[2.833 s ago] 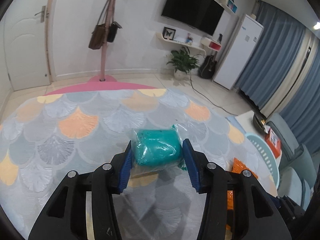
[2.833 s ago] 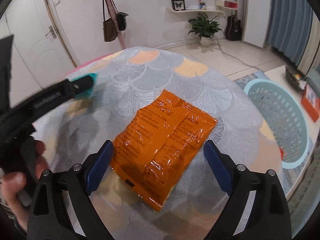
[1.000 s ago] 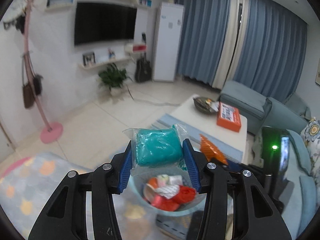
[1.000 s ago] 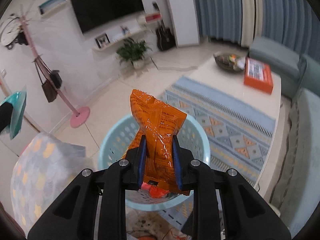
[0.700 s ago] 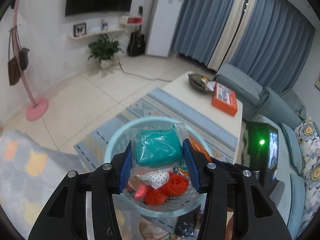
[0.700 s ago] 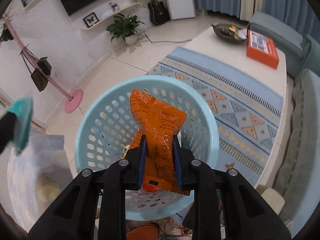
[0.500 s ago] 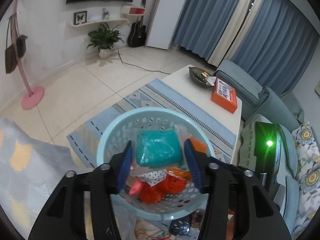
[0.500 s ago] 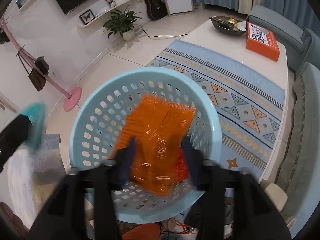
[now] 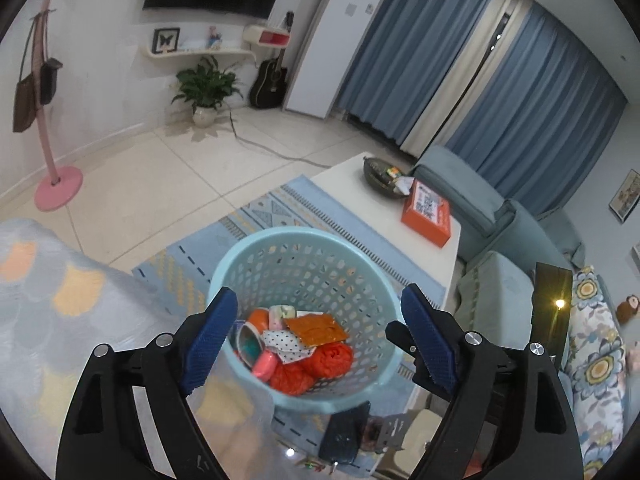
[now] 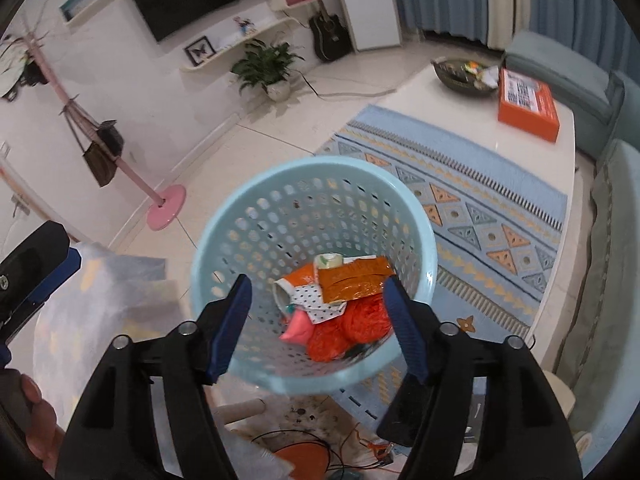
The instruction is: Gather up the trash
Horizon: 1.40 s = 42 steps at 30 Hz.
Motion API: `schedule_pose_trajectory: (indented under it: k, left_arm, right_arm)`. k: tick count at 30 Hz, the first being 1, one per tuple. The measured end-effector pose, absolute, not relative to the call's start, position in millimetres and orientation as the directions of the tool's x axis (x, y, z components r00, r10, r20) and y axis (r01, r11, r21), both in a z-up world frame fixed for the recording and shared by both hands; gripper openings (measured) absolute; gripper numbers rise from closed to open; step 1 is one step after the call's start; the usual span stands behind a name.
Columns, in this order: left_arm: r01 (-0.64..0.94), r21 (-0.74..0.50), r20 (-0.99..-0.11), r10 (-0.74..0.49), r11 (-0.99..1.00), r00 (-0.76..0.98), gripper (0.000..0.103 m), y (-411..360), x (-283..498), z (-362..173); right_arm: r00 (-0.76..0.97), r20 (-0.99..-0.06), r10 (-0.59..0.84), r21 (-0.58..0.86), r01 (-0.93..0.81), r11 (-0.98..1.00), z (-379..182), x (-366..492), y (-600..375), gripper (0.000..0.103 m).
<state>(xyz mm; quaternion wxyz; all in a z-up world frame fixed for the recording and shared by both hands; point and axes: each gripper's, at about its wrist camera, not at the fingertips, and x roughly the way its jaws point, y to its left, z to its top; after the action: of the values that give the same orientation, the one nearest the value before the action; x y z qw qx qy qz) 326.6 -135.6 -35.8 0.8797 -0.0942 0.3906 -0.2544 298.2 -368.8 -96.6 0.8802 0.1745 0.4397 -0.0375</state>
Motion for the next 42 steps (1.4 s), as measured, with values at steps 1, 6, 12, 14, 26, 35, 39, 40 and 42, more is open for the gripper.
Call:
schedule_pose_trajectory:
  k: [1,6,12,14,26,35,39,40,42]
  left_arm:
    - [0.375,-0.367,-0.63,-0.524,0.852,0.574,0.082,-129,319,-30]
    - [0.365,-0.371,-0.578,-0.52,0.854,0.629,0.083,-87,272,-5]
    - [0.279,-0.312,-0.557,-0.413,0.908,0.721,0.084,-37,214,5]
    - [0.242,-0.266,-0.547,-0.352,0.933,0.76,0.084,-26,194,5]
    - [-0.02,-0.098,-0.489,-0.031,0.995,0.871,0.086,33,100,-39]
    - [-0.139,-0.067,-0.43,0.098,0.988,0.897,0.087,42,85,-57]
    - [-0.151,-0.079,-0.435,0.102,0.985,0.895,0.09,48,81,-59]
    - [-0.149,-0.094,-0.442,0.093,0.984,0.892,0.09,49,81,-59]
    - [-0.152,-0.133,-0.453,0.077,0.979,0.888,0.093,57,81,-62]
  right_arm:
    - [0.624,-0.776,0.092,0.273,0.201,0.941,-88,290,-361,0.068]
    - [0.671,-0.729,0.136,0.28,0.11,0.954,-56,257,-323,0.072]
    - [0.726,-0.673,0.144,0.248,0.038,0.968,-26,212,-275,0.076]
    - [0.752,-0.647,0.124,0.218,0.027,0.976,-19,195,-259,0.078]
    - [0.848,-0.524,0.083,0.107,-0.031,0.994,-21,128,-188,0.081]
    - [0.842,-0.524,0.13,0.106,-0.087,0.991,-34,110,-170,0.081]
    - [0.836,-0.531,0.141,0.103,-0.102,0.989,-39,107,-165,0.081]
    - [0.835,-0.532,0.141,0.101,-0.103,0.989,-40,106,-164,0.081]
    - [0.835,-0.532,0.14,0.097,-0.104,0.99,-43,104,-162,0.081]
